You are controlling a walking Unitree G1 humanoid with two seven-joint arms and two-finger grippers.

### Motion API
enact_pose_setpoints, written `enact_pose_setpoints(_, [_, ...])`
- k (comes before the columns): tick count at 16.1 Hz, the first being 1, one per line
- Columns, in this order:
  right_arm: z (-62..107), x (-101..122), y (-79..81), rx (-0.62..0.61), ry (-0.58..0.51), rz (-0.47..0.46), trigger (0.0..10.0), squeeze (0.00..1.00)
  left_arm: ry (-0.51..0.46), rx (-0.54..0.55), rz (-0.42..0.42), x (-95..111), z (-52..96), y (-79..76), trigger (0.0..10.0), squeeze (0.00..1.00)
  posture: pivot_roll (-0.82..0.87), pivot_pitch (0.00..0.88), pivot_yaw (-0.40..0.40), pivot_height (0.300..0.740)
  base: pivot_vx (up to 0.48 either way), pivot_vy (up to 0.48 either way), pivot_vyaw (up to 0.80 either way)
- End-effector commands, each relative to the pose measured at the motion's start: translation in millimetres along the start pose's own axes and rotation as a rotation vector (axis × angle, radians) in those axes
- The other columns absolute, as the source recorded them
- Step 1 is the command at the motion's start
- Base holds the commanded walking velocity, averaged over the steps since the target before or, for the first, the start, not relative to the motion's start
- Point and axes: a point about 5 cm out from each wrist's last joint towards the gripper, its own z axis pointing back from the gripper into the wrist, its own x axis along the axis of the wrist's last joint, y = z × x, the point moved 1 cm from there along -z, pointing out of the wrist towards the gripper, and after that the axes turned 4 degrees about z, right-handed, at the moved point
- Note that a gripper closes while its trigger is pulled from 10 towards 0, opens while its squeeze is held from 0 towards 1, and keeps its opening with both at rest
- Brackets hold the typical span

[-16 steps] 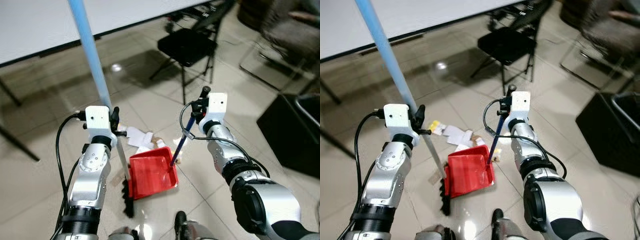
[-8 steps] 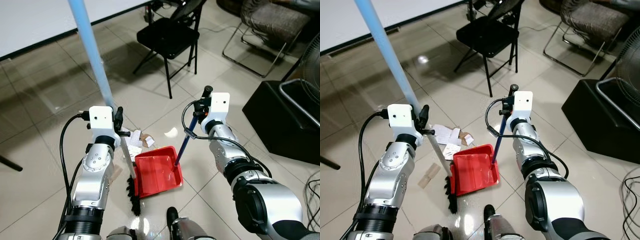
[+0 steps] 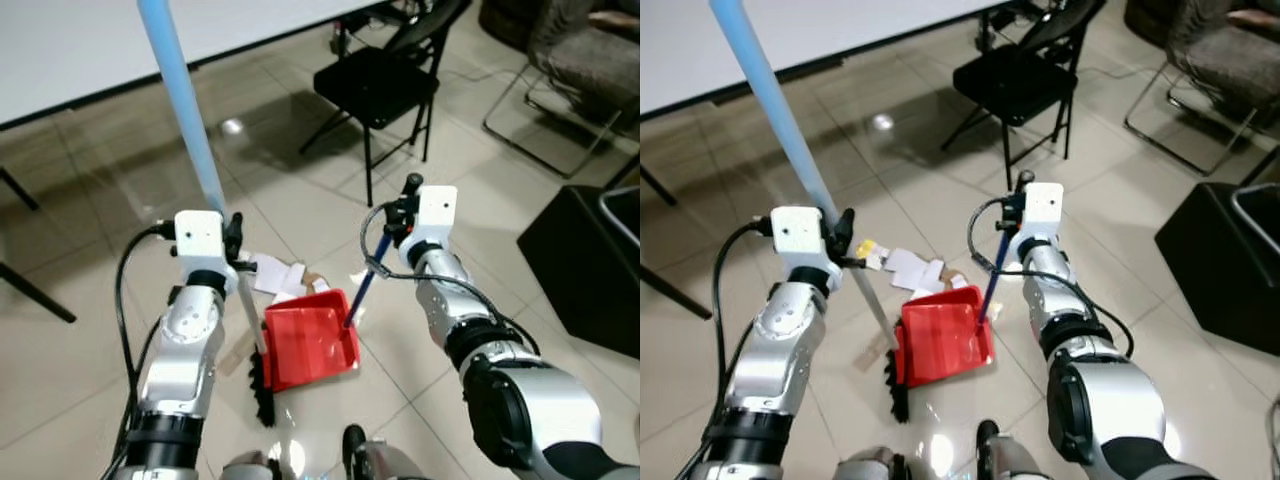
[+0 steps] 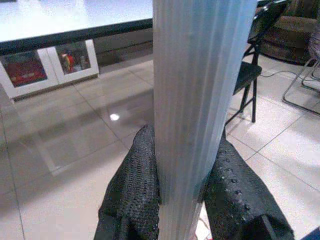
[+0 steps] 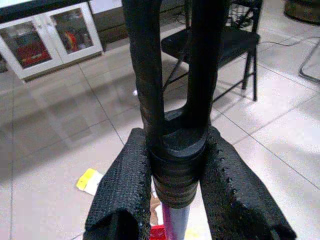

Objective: Sweep floor

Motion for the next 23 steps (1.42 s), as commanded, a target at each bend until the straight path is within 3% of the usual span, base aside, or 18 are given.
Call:
enact_pose_setpoints(1, [-2.2,9.3,-3.8,-0.015,-0.038,-0.020,10.0,0.00,-0.040,-0.033,0.020,9.7,-1.0,-9.6,10.0,0.00,0.09,0.147,0.006,0.740,0.000,0.000,-0.80])
enact_pose_setpoints(8, [-2.1,8.4,-1.8,-0.008,-0.034,-0.015,10.0,0.00,-0.040,-0.033,0.016,9.7,-0.8,-9.6,10.0,0.00,0.09,0.147,0.004,0.740,0.000,0.000,-0.80])
enact_pose_setpoints(23, [-1.2,7.4,-2.9,-0.011,-0.039,-0.021,10.0,0.00,-0.041,-0.035,0.014,10.8,-1.4,-9.3,10.0,0.00,0.09,0.148,0.010,0.740,0.000,0.000,0.00])
